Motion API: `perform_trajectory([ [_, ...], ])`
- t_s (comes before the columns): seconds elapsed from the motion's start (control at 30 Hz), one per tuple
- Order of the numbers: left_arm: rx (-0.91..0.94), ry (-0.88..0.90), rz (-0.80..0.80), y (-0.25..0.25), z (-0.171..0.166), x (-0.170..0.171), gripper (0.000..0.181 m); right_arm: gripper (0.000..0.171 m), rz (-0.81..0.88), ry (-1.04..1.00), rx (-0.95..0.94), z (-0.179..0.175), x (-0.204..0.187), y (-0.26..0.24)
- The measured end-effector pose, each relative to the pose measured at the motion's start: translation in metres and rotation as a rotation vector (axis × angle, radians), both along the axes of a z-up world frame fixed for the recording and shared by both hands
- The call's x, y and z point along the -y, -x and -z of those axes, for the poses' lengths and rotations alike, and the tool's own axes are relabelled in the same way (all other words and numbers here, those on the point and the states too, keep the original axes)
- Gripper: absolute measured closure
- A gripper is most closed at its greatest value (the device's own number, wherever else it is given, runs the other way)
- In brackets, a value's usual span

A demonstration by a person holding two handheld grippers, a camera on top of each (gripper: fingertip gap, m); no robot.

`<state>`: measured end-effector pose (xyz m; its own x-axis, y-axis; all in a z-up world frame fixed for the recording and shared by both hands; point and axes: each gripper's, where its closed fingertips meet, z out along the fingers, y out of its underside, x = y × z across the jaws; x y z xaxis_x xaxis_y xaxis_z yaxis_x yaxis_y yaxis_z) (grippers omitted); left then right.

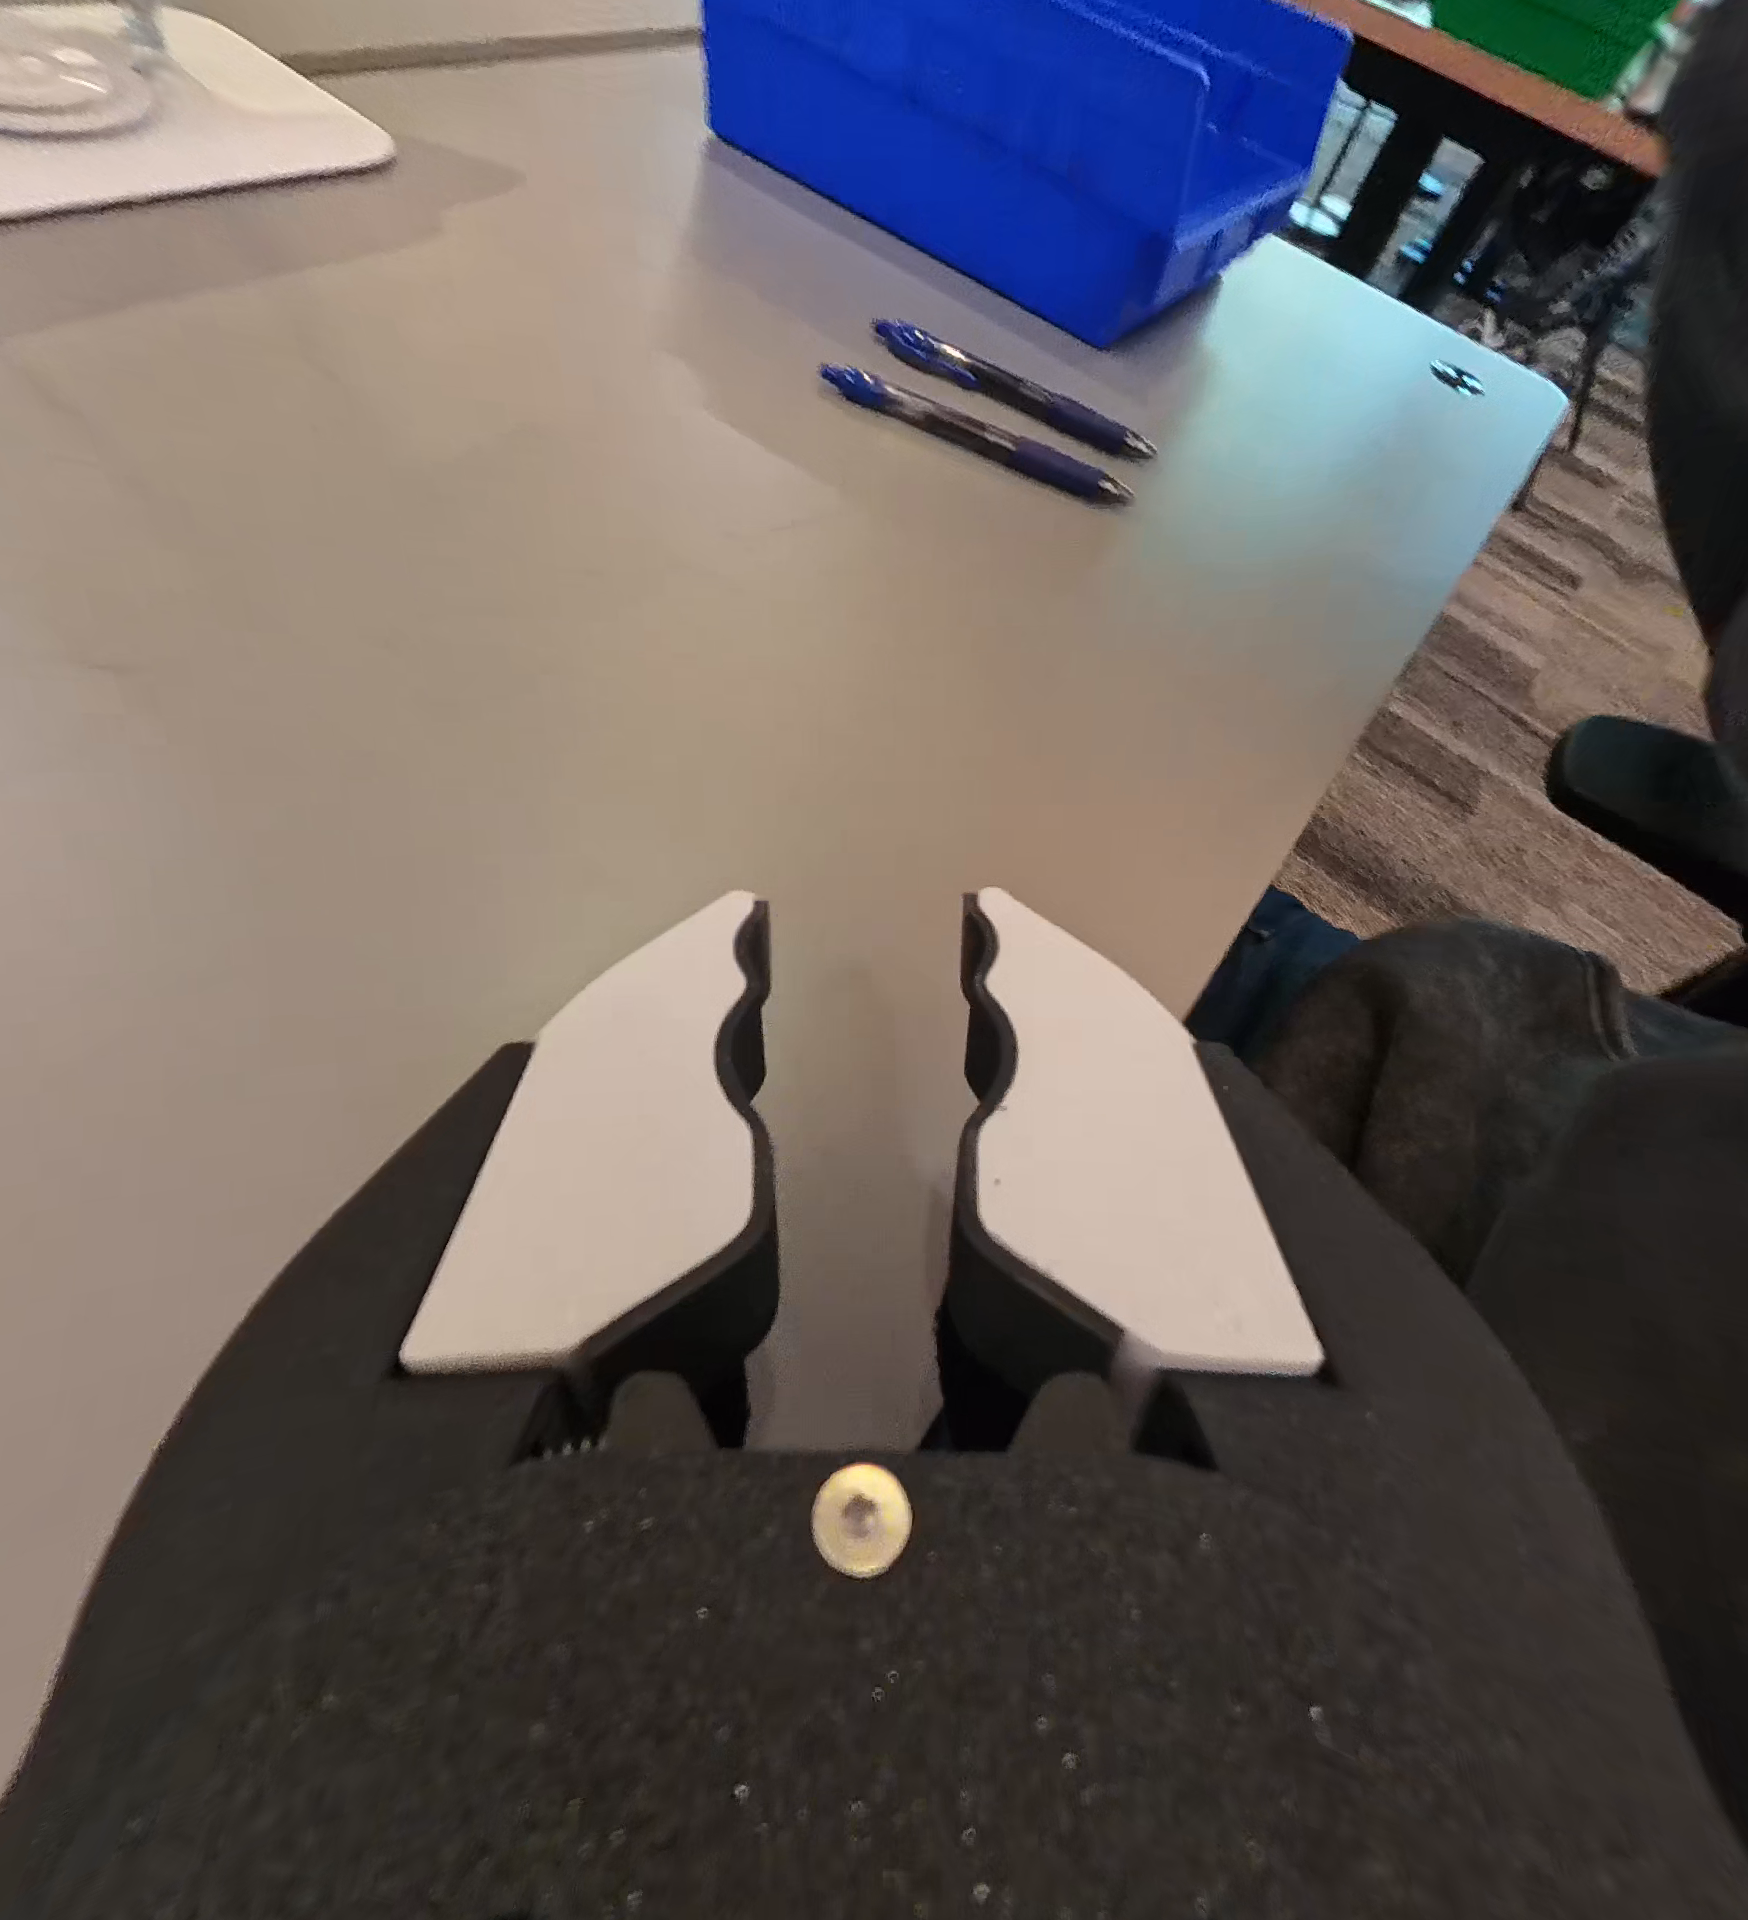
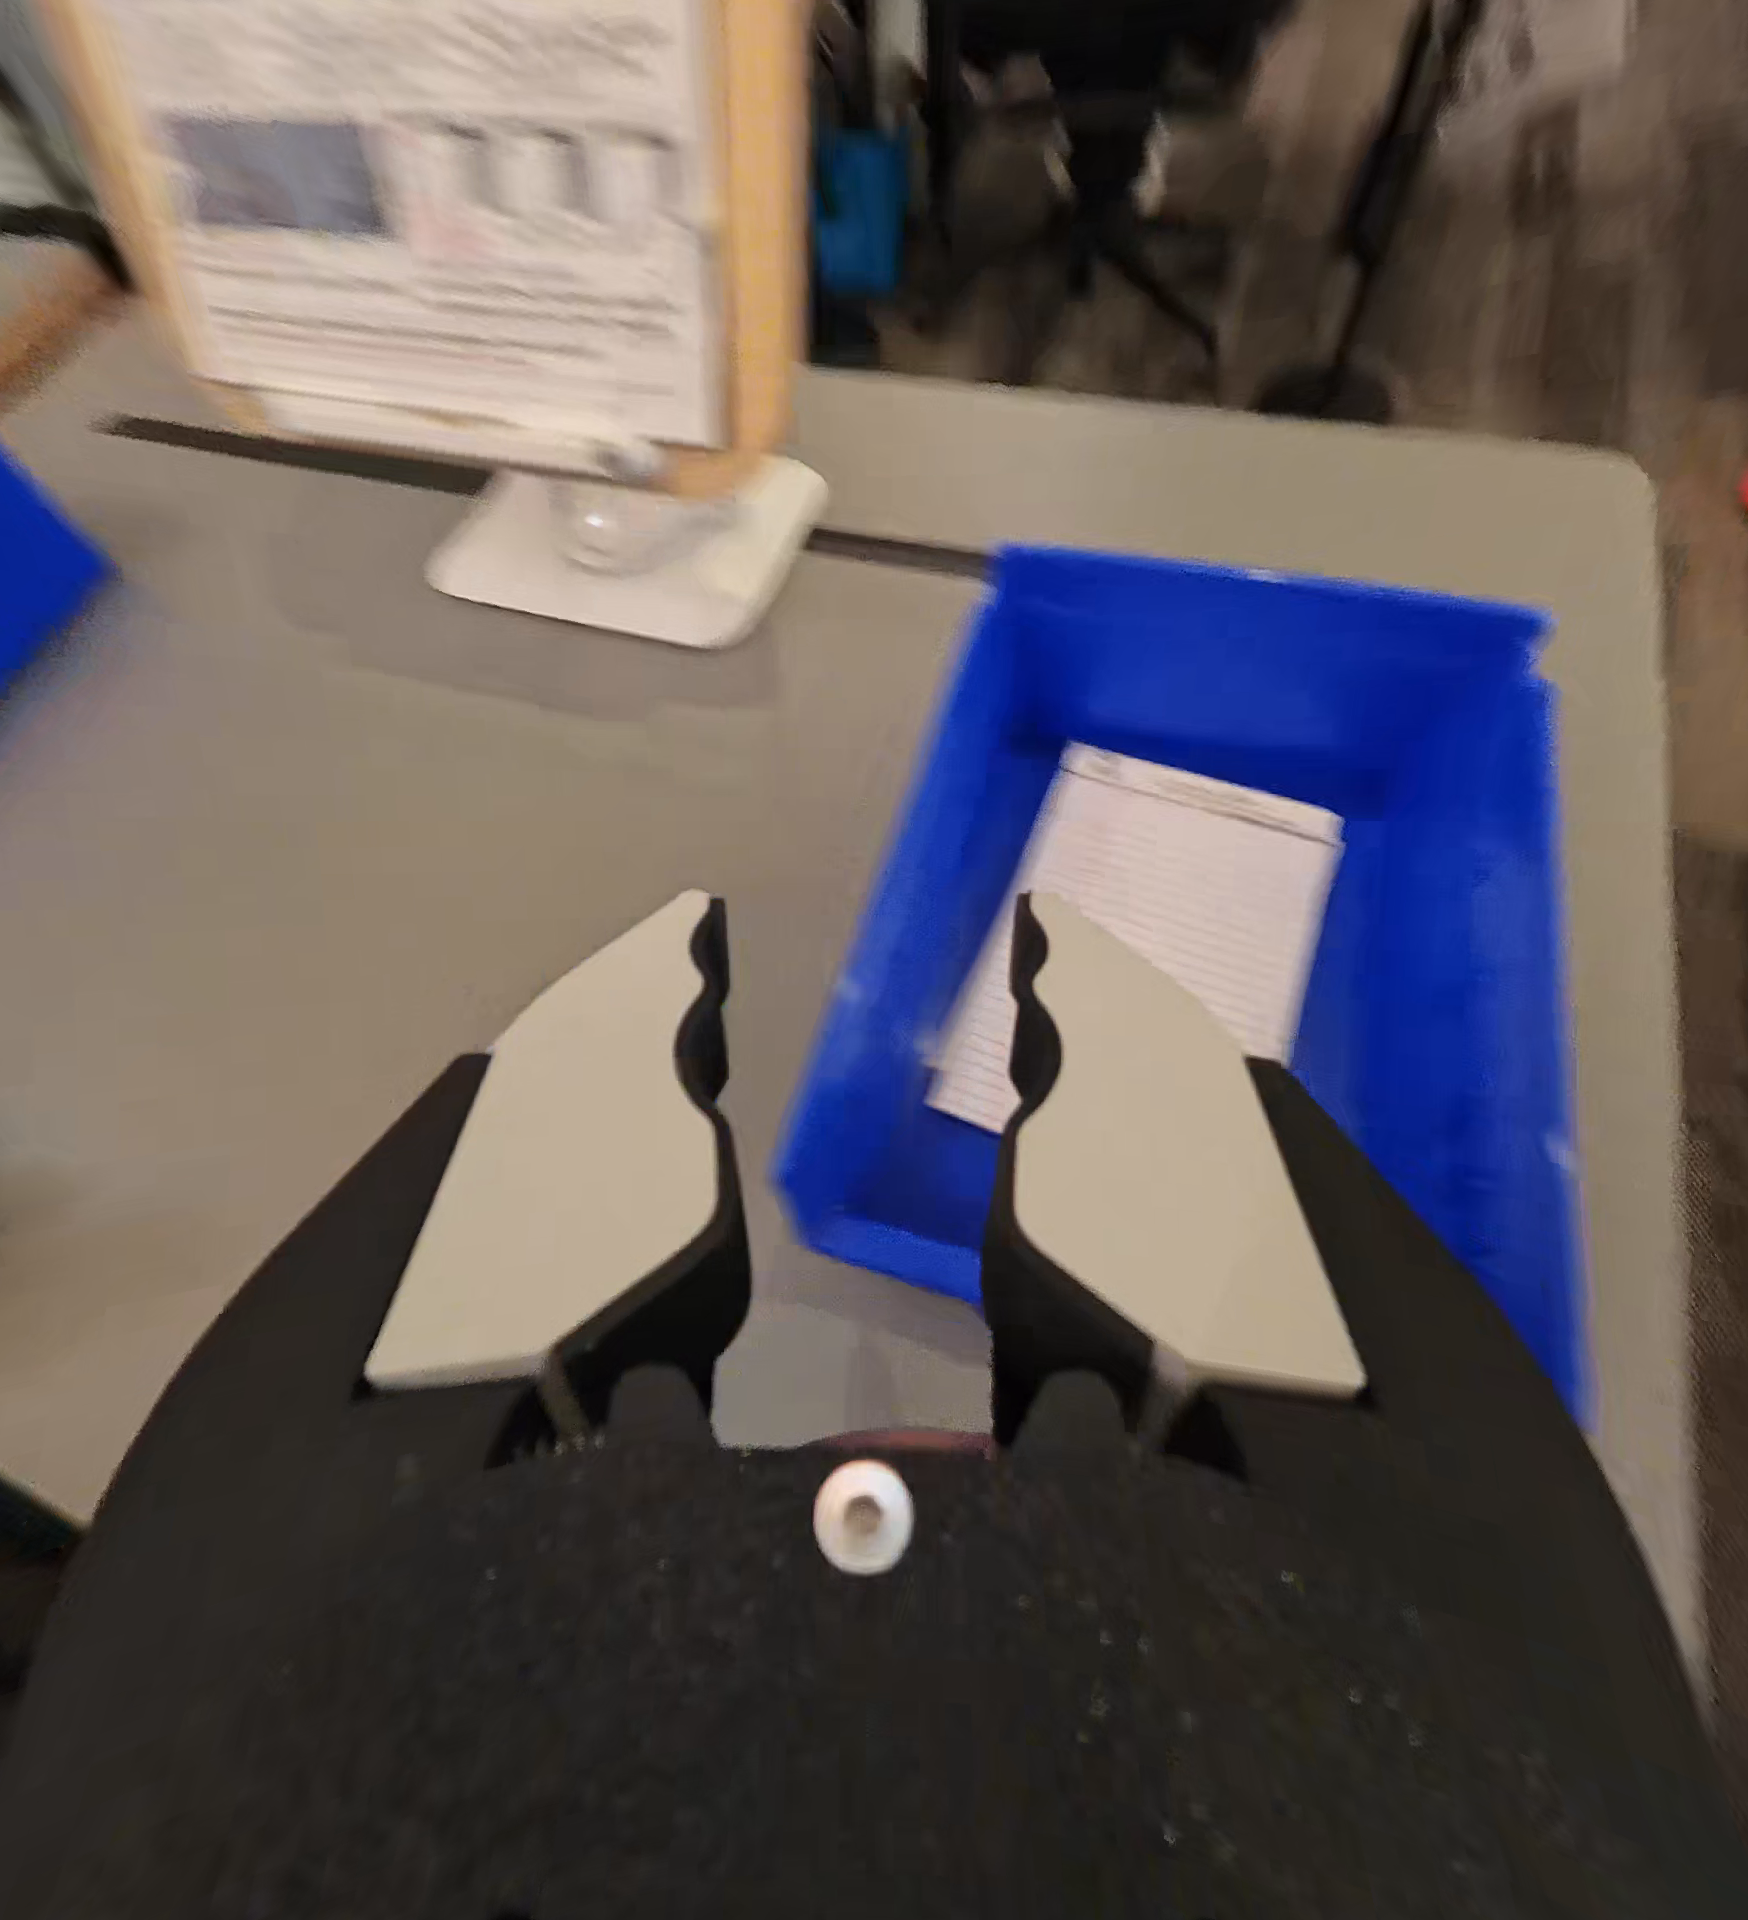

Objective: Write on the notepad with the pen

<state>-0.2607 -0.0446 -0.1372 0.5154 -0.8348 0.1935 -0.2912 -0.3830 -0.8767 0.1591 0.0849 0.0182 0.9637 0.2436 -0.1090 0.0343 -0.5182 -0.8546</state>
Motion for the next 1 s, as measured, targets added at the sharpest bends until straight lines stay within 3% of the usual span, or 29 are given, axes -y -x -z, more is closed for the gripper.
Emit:
perform_trajectory([
  [0.1,0.051,-0.026,-0.077,0.008,-0.012,-0.012,0.145,0.119,-0.088,-0.168,-0.080,-0.004,0.045,0.074],
  [0.2,0.070,-0.046,-0.175,0.021,-0.017,-0.026,0.143,0.112,-0.129,-0.158,-0.128,0.044,0.077,0.134],
  [0.37,0.053,-0.032,-0.277,0.035,-0.013,-0.038,0.140,0.113,-0.139,-0.130,-0.157,0.104,0.103,0.190],
  [0.73,-0.006,0.006,-0.307,0.034,0.003,-0.040,0.141,0.114,-0.134,0.036,-0.086,0.132,0.104,0.183],
  [0.87,-0.005,0.034,-0.282,0.030,0.011,-0.038,0.141,0.120,-0.059,0.163,0.085,0.156,0.078,0.152],
  [1.0,-0.017,0.062,-0.265,0.031,0.019,-0.035,0.141,0.129,0.020,0.268,0.077,0.171,0.036,0.122],
])
